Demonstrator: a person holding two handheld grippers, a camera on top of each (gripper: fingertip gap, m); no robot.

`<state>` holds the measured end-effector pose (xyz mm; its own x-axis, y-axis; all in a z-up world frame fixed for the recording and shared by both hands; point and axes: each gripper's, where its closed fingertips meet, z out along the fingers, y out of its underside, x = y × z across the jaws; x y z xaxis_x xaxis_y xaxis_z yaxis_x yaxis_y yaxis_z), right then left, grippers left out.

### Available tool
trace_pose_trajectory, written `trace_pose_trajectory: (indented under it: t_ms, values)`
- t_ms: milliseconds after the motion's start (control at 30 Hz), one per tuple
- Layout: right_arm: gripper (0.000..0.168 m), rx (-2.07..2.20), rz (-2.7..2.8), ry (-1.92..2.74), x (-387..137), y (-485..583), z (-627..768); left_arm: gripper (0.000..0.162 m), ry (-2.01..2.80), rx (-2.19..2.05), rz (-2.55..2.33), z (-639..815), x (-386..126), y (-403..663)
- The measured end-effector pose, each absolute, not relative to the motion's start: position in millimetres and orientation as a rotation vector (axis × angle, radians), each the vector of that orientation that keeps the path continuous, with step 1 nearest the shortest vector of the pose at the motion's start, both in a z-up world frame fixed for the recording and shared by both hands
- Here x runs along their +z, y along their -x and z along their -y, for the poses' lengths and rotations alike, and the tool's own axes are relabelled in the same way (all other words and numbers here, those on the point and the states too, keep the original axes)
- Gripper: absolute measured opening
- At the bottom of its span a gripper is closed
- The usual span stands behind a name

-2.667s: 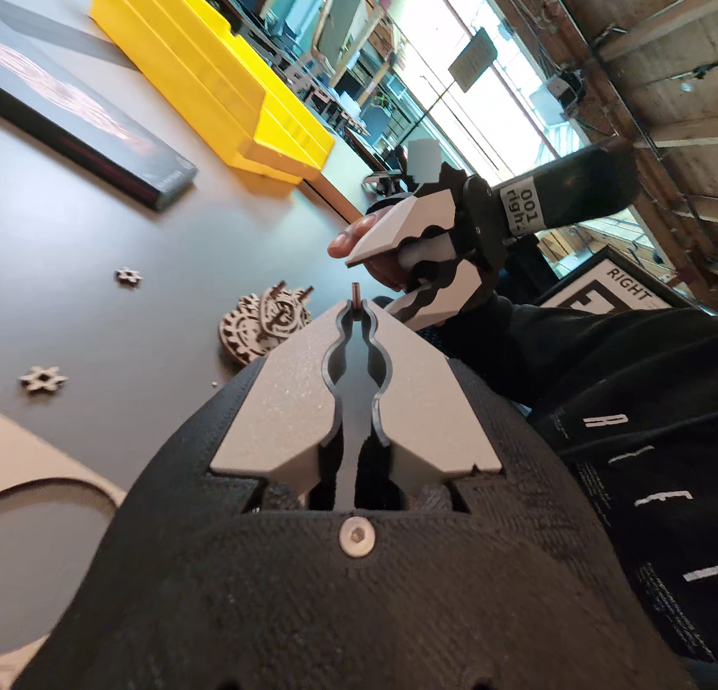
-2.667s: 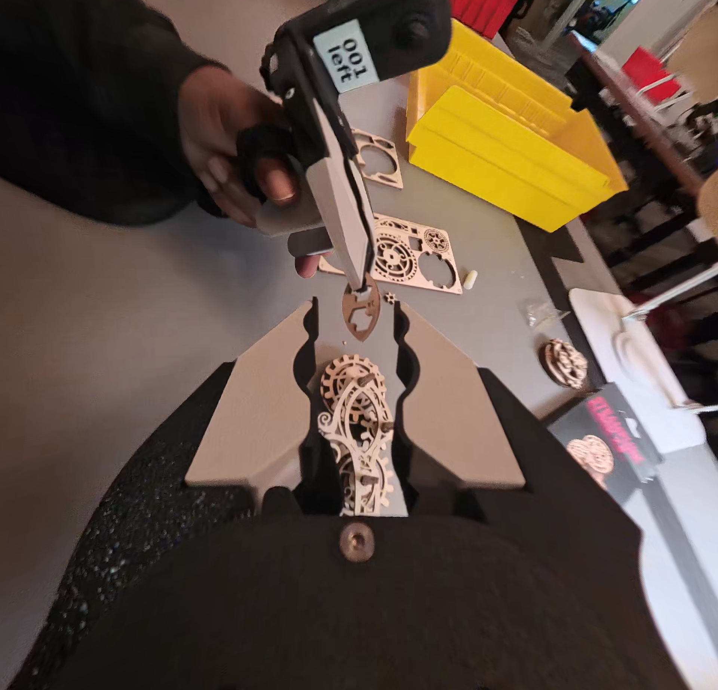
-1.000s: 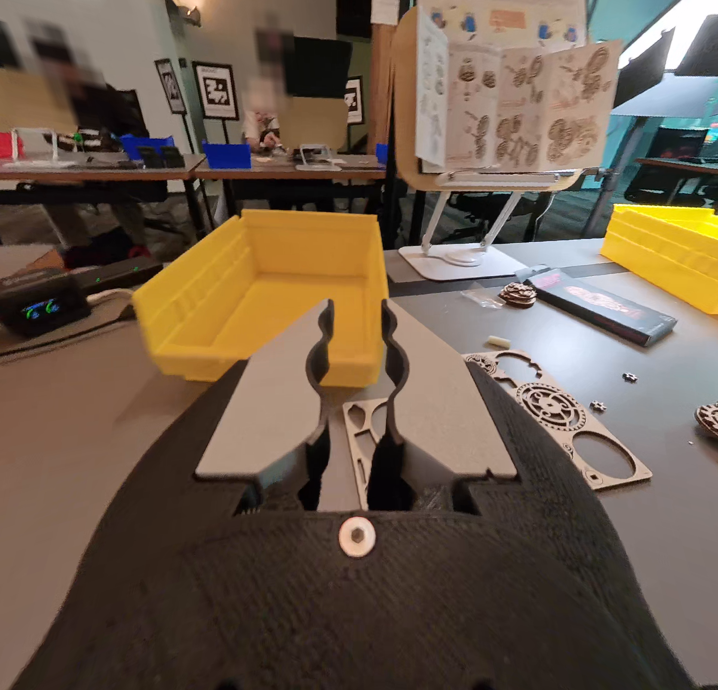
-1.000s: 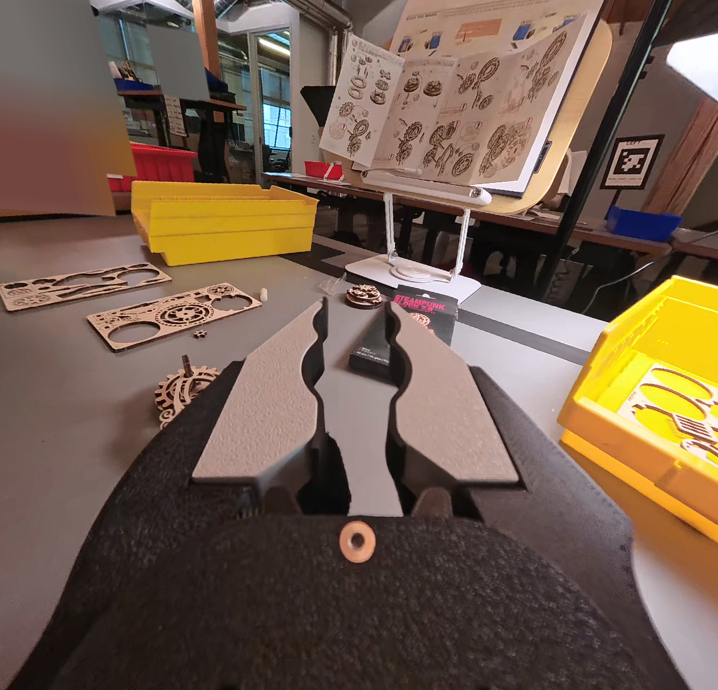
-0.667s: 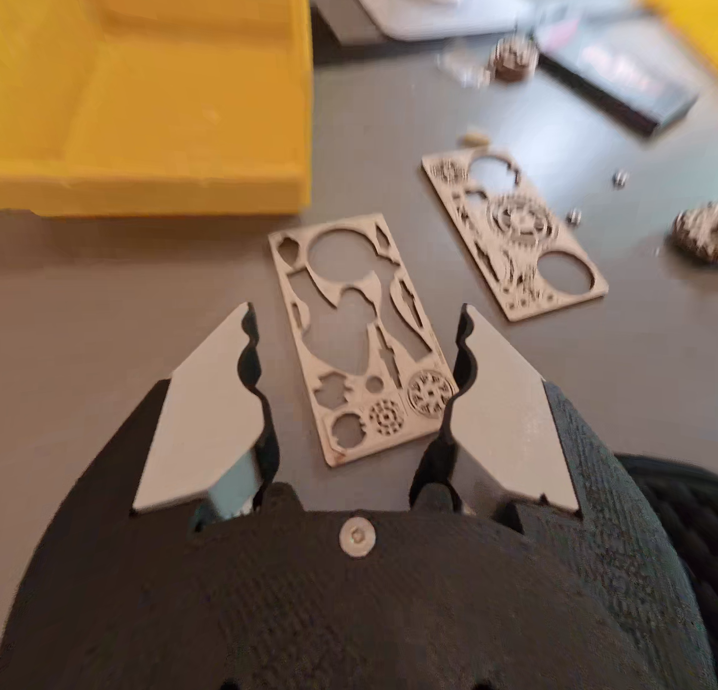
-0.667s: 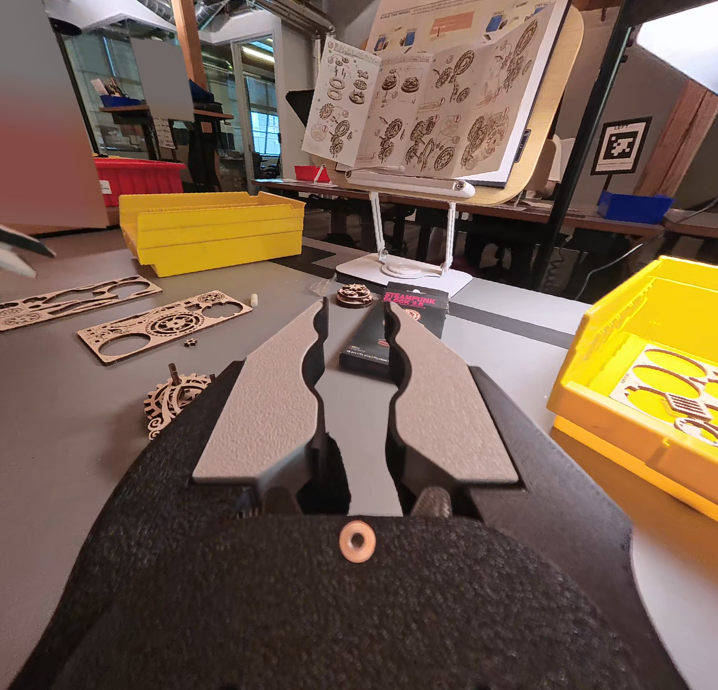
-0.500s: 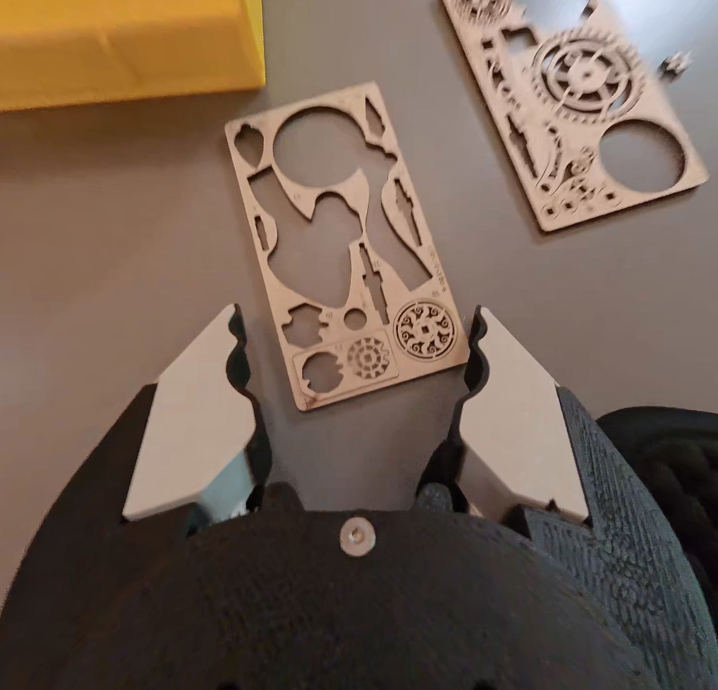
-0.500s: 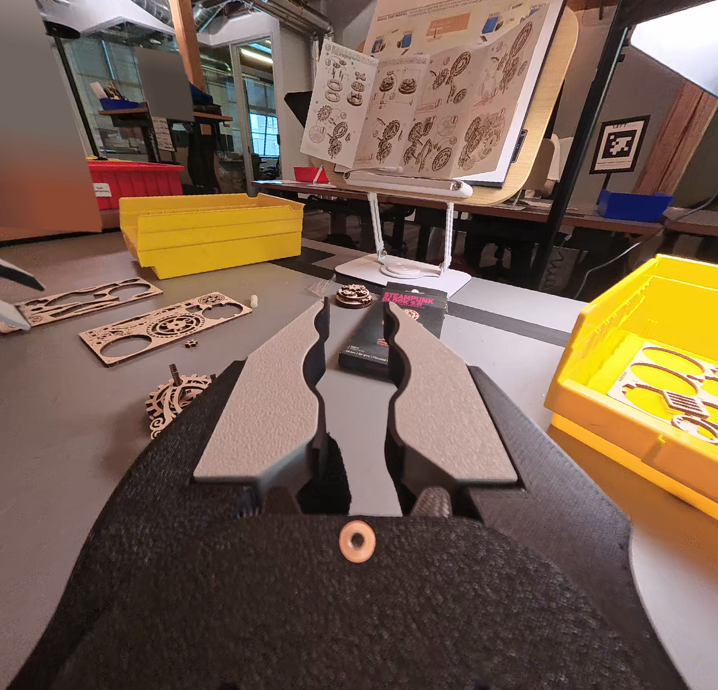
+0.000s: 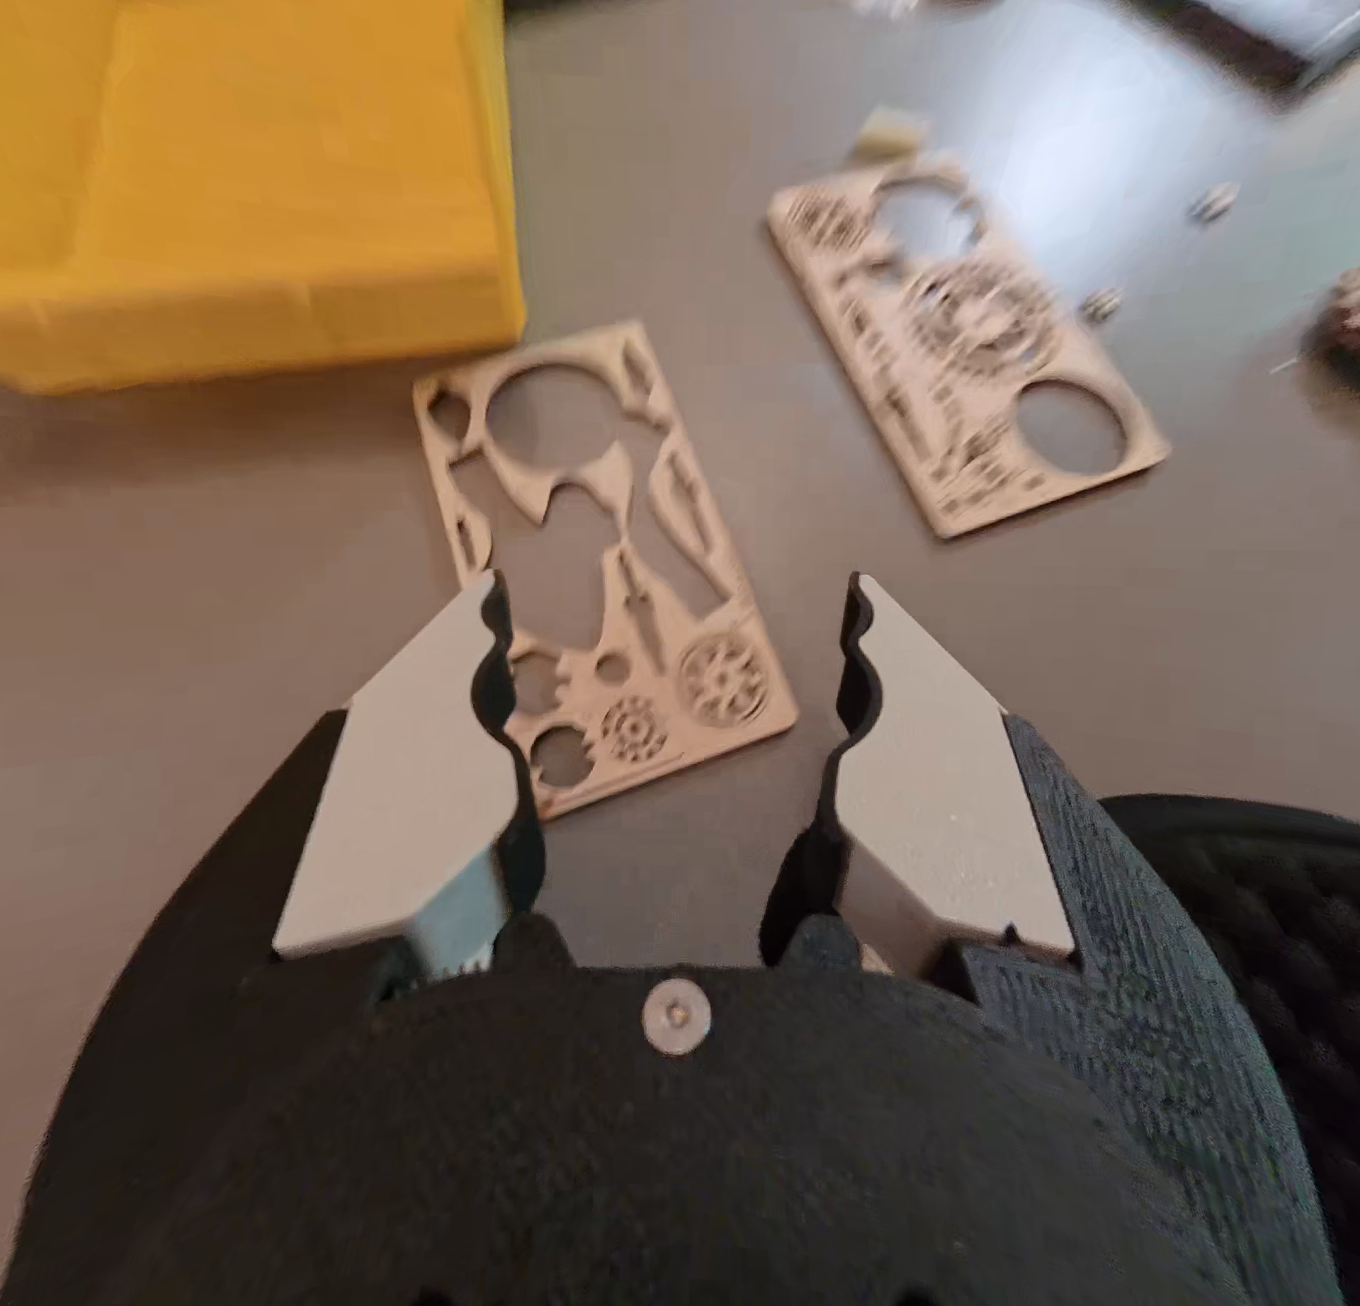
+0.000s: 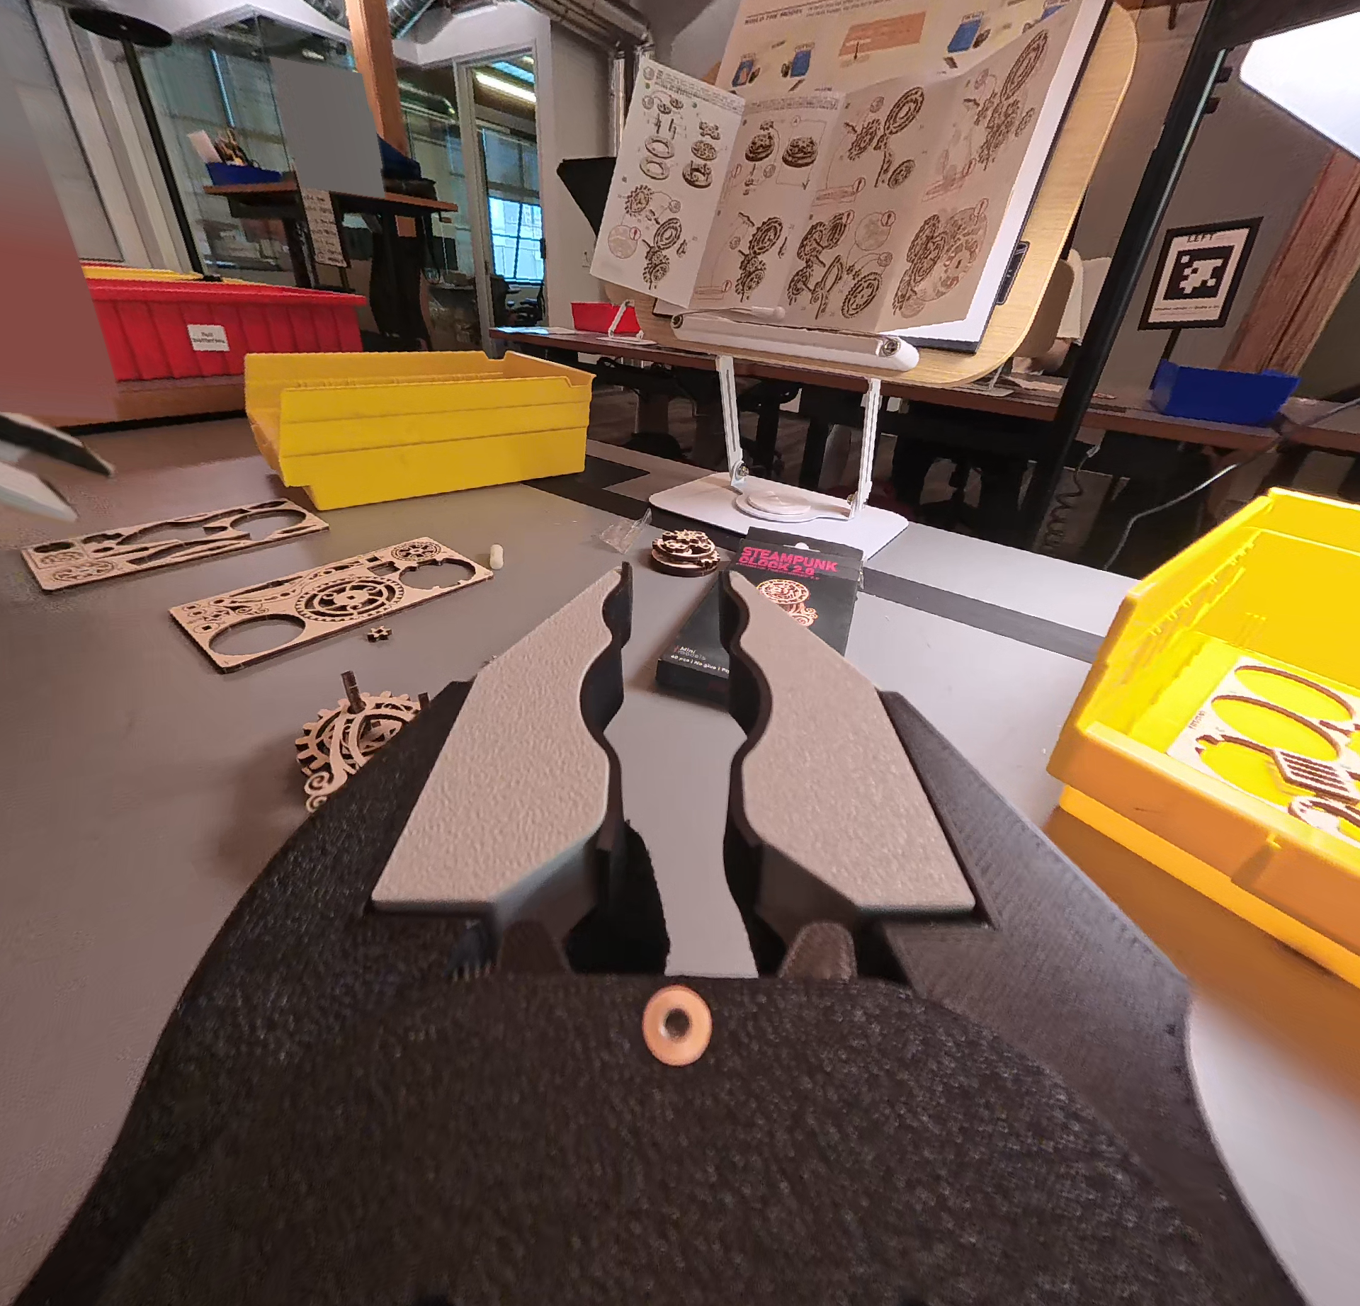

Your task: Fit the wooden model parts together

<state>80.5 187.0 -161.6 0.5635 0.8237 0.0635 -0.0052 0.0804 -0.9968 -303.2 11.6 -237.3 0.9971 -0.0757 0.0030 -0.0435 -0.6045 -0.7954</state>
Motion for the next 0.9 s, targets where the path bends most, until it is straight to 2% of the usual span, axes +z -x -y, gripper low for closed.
trace_pose_trajectory:
  t_ms: [100,167,267,367,467,600,700,900]
  values:
    - [0.023,0.737,0.784,1.359,-162,-77,-187,0.078,1.996,-0.158,-0.207,-31,-188,264]
    - [0.023,0.742,0.797,1.356,-163,-74,-186,0.065,1.906,-0.208,-0.283,-47,-170,242]
    - [0.023,0.738,0.810,1.351,-163,-73,-183,0.045,1.897,-0.127,-0.376,-75,-168,236]
    - [0.000,0.755,0.842,1.326,-161,-73,-175,0.019,1.904,-0.142,-0.434,-100,-170,237]
    - [0.000,0.756,0.856,1.315,-160,-73,-172,0.001,1.930,-0.297,-0.540,-122,-175,223]
    - [0.000,0.751,0.882,1.322,-164,-69,-170,0.000,2.022,-0.349,-0.888,-143,-196,210]
    - [0.000,0.730,0.910,1.322,-167,-67,-168,0.008,2.096,-0.397,-1.145,-148,-214,201]
    - [0.000,0.698,0.952,1.319,-171,-65,-166,0.047,2.238,-0.348,-1.445,-162,-252,196]
